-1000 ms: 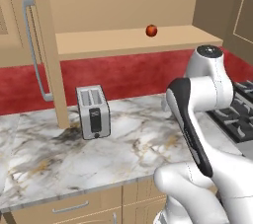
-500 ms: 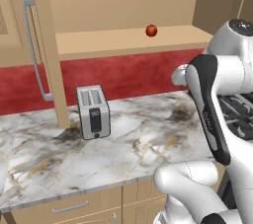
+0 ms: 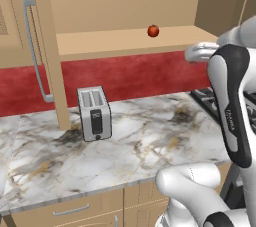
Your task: Pick the apples from the cabinet and place them in one bowl. Pick the pear from the sink and place it in the other bowl.
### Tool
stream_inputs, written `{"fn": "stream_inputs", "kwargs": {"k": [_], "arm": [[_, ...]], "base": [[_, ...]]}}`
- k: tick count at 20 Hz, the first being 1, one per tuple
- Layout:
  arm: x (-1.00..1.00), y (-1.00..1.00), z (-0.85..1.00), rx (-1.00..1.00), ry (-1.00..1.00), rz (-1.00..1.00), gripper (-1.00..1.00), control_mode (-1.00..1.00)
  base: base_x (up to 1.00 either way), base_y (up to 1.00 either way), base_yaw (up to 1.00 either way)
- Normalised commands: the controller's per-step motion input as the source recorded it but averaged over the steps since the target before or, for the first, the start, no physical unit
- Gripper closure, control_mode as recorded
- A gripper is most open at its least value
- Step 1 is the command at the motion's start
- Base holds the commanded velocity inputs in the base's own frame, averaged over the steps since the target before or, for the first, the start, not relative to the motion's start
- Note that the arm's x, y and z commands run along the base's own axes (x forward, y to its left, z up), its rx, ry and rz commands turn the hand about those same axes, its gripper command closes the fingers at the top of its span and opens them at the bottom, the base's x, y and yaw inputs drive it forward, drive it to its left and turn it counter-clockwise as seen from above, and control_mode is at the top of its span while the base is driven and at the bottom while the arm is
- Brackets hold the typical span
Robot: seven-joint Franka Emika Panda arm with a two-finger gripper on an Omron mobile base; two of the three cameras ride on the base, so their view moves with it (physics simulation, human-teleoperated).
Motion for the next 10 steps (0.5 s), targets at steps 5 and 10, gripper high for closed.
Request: {"fn": "stream_inputs", "kwargs": {"k": [5, 10], "arm": [[0.05, 0.00, 0.43, 0.00, -0.30, 0.00, -1.00, -1.00], [0.15, 0.00, 0.54, 0.00, -0.03, 0.00, -1.00, -1.00]], "base": [[0.00, 0.00, 0.00], [0.00, 0.00, 0.00]]}}
